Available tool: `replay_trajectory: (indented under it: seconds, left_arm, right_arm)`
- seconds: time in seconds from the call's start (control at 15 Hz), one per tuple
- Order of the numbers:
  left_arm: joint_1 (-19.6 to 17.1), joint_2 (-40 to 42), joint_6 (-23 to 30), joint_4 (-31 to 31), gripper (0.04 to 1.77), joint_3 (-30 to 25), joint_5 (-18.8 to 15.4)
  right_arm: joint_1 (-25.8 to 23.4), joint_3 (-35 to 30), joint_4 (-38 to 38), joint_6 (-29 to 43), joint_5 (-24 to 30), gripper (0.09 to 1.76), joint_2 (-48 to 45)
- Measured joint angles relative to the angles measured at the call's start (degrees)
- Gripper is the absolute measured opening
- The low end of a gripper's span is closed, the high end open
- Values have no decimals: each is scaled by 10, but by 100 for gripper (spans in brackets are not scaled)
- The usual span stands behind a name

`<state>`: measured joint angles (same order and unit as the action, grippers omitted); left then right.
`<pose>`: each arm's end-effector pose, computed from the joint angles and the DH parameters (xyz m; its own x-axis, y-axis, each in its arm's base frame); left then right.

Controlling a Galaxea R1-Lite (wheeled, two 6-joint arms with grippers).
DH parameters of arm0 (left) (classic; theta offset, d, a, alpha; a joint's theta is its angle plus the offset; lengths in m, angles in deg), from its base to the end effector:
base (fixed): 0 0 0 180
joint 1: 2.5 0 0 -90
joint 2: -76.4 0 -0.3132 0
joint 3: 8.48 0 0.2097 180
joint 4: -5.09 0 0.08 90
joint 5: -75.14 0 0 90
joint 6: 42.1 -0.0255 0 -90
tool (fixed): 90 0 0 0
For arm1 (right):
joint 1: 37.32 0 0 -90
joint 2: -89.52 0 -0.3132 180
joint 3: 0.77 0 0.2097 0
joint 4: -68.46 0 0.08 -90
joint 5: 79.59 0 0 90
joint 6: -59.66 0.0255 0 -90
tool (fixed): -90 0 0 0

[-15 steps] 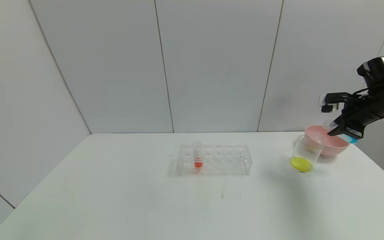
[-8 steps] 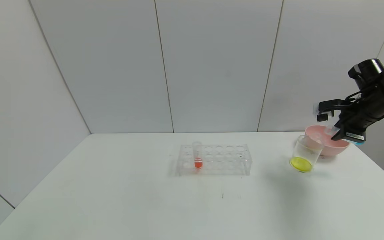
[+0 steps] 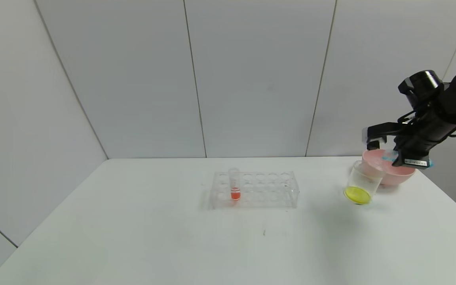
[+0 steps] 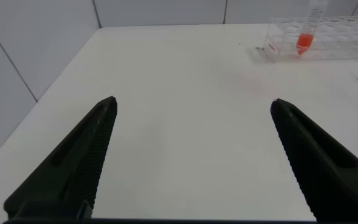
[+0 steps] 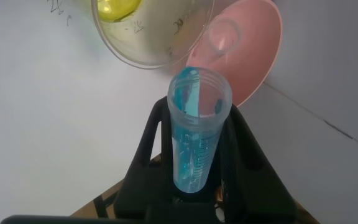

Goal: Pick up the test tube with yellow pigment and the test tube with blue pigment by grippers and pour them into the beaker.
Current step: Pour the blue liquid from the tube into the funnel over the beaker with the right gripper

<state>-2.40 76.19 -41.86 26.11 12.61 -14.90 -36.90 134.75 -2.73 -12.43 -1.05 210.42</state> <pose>-0.0118 0.0000 0.0756 1.0000 -0.0024 -0.0024 0.0024 1.0000 -0.0042 0.4216 -0.0020 0.2341 0.5414 -0.1947 -0.8179 -0.7626 0.2958 -0.5752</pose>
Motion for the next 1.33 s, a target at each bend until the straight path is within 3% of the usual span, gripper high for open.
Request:
replay_trajectory:
  seconds: [0.4, 1.13, 1.33]
  left_arm:
    - [0, 0, 0, 0, 176, 0, 0]
    - [0, 0, 0, 0, 176, 0, 0]
    - [0, 0, 0, 0, 176, 0, 0]
  right_arm:
    - [24, 0, 4, -17, -73, 49, 15]
    - [75, 0, 59, -155, -267, 49, 34]
    - [89, 0, 64, -164, -276, 49, 34]
